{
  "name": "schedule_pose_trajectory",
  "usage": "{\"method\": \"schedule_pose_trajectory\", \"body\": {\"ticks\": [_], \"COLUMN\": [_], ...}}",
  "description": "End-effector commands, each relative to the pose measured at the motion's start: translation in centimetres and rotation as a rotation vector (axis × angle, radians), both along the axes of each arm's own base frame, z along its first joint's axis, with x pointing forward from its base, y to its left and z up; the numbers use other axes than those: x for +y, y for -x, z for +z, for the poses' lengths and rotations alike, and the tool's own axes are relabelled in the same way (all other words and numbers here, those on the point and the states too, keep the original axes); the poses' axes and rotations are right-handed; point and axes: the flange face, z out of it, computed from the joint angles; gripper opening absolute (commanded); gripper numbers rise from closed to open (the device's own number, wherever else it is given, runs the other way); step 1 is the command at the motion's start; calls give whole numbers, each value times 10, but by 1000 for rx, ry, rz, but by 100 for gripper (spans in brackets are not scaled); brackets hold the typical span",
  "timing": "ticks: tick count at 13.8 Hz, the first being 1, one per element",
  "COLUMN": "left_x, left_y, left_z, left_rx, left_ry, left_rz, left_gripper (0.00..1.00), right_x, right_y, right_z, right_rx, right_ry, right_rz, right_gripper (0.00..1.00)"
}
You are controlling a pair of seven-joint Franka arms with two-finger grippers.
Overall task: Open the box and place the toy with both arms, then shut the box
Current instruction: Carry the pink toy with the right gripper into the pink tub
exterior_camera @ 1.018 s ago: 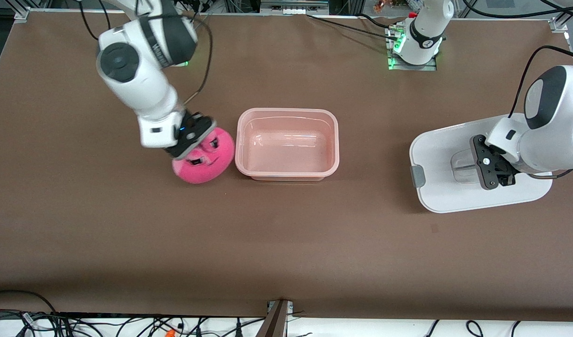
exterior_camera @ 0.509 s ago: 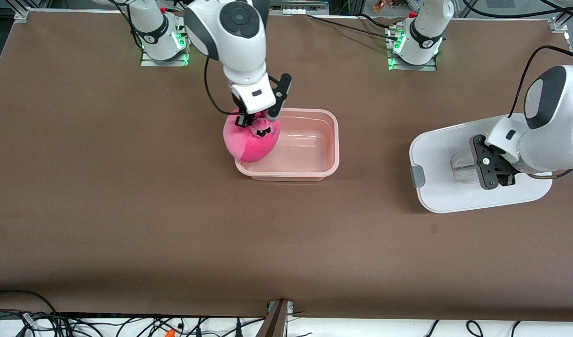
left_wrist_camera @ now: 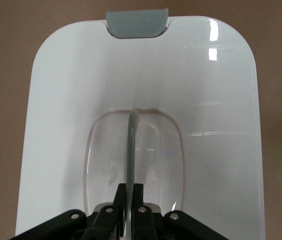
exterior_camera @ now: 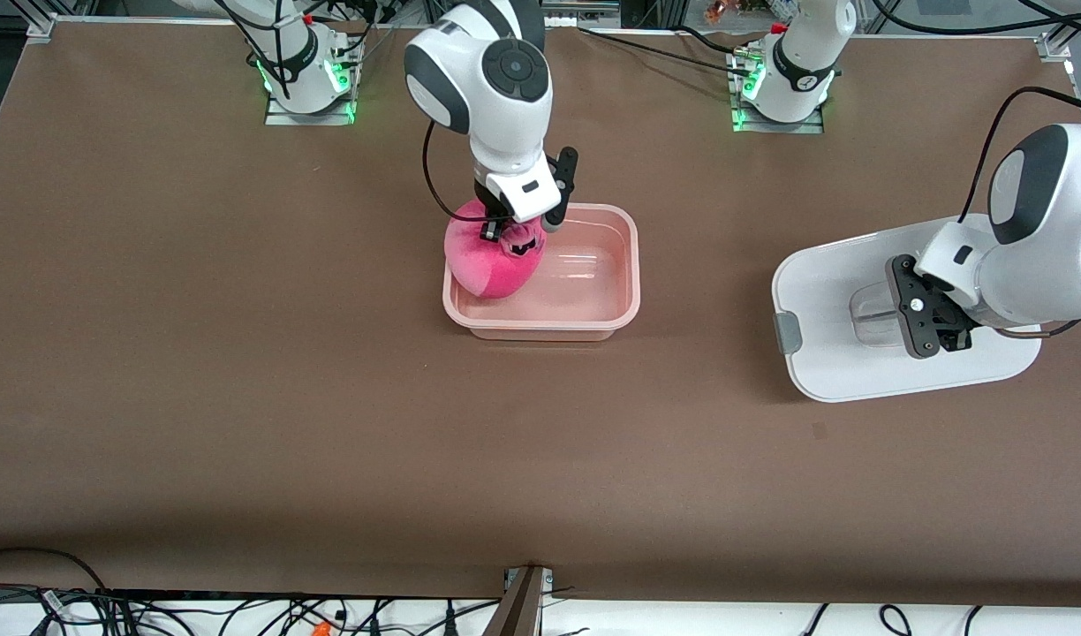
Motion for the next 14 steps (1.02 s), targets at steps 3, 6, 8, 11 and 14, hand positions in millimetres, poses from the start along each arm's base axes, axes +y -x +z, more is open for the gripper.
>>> {"method": "schedule_pose_trajectory", "body": {"ticks": [3, 6, 8, 11, 14], "left_x": [-3, -3, -2, -3, -3], "left_y": [-5, -5, -5, -6, -6], "left_z": [5, 5, 4, 3, 3], "left_rx": [1, 0, 2, 3, 3], "left_ry": [25, 25, 25, 26, 26], "left_rz": [-2, -1, 1, -1, -1], "left_gripper": [0, 0, 0, 0, 0], "right_x": [39, 40, 44, 62, 85], "right_y": [-12, -23, -21, -9, 0], "right_z": [-71, -101, -118, -118, -103], "right_rx": [21, -22, -27, -62, -118], "right_ry": [52, 72, 69, 26, -52], "right_rz": [5, 32, 13, -24, -133], "right_gripper": [0, 0, 0, 100, 100]}}
